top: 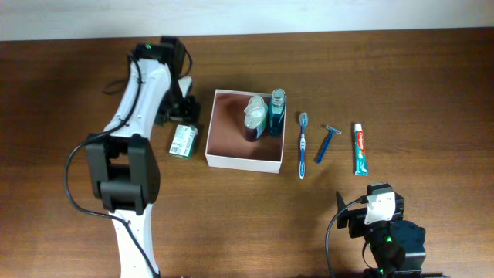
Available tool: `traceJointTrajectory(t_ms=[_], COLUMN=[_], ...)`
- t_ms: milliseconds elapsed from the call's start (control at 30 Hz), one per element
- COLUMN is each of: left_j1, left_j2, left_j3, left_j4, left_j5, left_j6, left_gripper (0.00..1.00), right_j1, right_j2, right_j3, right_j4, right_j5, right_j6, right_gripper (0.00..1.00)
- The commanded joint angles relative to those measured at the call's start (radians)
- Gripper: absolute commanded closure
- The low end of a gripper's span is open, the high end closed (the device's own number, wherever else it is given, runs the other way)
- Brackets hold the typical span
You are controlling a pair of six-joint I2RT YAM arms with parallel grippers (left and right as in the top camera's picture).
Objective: Pack container
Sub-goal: 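Grasp the green Dettol soap bar with the left gripper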
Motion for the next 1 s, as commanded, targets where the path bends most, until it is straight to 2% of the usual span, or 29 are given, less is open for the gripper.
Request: traceJointTrajectory(t_ms=[0,167,233,300,400,533,700,800,867,967], left_j1=[-0.006,-0.005,-0.005,-0.005,-0.005,-0.005,-0.003,-0.004,-0.006,-0.021], left_j2=[0.0,0.0,0.0,0.0,-0.004,-0.005,-0.005,-0.005,-0.005,-0.005], left_j3=[-0.138,-0.261,-0.294,-0.316,-0.314,-0.268,-0.098,0.107,0.267,0.375], left_j4=[0.094,0.185,0.213,0.229,0.224,0.179,0.015,-0.135,-0.223,-0.257], left_j5=[0.026,0.026,0.026,0.026,0.026,0.026,0.027,0.044,0.132,0.22], left_j6=[0.064,0.062,0.062,0.062,0.05,0.031,0.023,-0.005,-0.018,-0.018], left_gripper=[0.18,0.19,0.24,0.35,0.67,0.74,0.83,0.89,0.89,0.89], right_j1=[-0.008,-0.008,-0.008,-0.008,-0.008,-0.008,-0.008,-0.008,-0.008,-0.008], right_j2=[-0.006,-0.006,-0.006,-0.006,-0.006,-0.006,-0.006,-0.006,-0.006,-0.006], right_j3=[-0.003,-0.003,-0.003,-0.003,-0.003,-0.003,-0.003,-0.003,-0.003,-0.003], right_j4=[0.002,0.002,0.002,0.002,0.002,0.002,0.002,0.002,0.002,0.002], right_j5=[-0.005,-0.005,-0.005,-0.005,-0.005,-0.005,-0.005,-0.005,-0.005,-0.005], right_j6=[0.012,0.012,0.012,0.012,0.012,0.012,0.012,0.012,0.012,0.012], right_gripper=[0.01,0.01,0.01,0.01,0.01,0.01,0.01,0.01,0.01,0.01])
